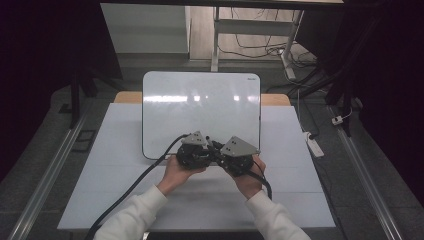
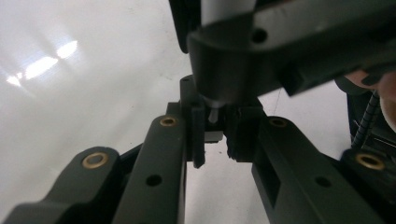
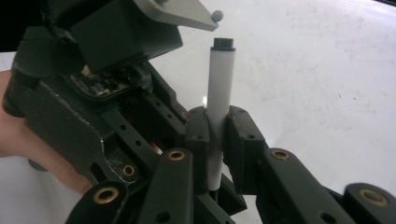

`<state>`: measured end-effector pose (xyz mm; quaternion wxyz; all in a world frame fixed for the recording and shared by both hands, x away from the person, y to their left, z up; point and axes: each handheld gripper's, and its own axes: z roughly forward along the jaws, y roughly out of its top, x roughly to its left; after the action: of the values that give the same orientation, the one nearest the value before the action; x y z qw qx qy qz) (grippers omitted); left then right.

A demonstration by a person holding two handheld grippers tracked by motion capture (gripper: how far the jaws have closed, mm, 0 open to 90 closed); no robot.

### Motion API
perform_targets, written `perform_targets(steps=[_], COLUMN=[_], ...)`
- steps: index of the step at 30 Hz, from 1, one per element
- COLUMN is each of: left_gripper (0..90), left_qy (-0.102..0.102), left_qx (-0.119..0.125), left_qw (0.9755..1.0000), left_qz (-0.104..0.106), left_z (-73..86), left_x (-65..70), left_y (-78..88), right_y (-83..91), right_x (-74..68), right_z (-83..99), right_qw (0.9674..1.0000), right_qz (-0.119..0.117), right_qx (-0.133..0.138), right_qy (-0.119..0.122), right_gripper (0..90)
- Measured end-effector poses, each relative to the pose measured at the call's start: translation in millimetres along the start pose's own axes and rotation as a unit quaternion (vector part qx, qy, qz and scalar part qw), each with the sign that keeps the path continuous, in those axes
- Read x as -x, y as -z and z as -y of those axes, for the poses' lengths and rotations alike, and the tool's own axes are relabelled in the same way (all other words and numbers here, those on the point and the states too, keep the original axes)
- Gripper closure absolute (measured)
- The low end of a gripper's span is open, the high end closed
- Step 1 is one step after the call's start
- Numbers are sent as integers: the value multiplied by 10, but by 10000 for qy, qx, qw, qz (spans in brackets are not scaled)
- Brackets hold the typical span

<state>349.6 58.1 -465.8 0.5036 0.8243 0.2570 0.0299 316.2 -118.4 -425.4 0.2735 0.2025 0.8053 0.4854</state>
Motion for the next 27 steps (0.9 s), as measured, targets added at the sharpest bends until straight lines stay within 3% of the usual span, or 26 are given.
perform_targets(steps=[3, 5, 8, 10, 13, 16, 21, 27], left_gripper=[781, 762, 513, 434, 397, 386, 385, 381], left_qy=[23, -10, -118, -163, -154, -100, -110, 17], left_qx=[31, 91, 84, 103, 219, 230, 129, 31], left_qw=[10000, 9997, 9985, 9973, 9950, 9922, 9842, 9751], left_qz=[-28, -207, -528, -704, -962, -1218, -1761, -2219], left_z=[1, 0, -7, 7, 92, 240, 576, 952], left_x=[-6, 11, 42, 57, 68, 70, 101, 128], left_y=[-2, 12, 74, 163, 363, 600, 1001, 1342], right_y=[-8, -5, 18, 34, 40, 26, -51, -260], right_x=[-9, -1, 73, 177, 385, 662, 1164, 1628], right_z=[-5, -12, -46, -76, -128, -184, -304, -383], right_qw=[10000, 10000, 9996, 9990, 9968, 9924, 9813, 9674], right_qz=[39, 62, 244, 334, 542, 780, 1121, 1556], right_qx=[-16, 6, 77, 99, 85, 28, -125, -562], right_qy=[13, -26, -93, -278, -589, -953, -1560, -1916], right_gripper=[803, 806, 806, 806, 807, 806, 806, 805])
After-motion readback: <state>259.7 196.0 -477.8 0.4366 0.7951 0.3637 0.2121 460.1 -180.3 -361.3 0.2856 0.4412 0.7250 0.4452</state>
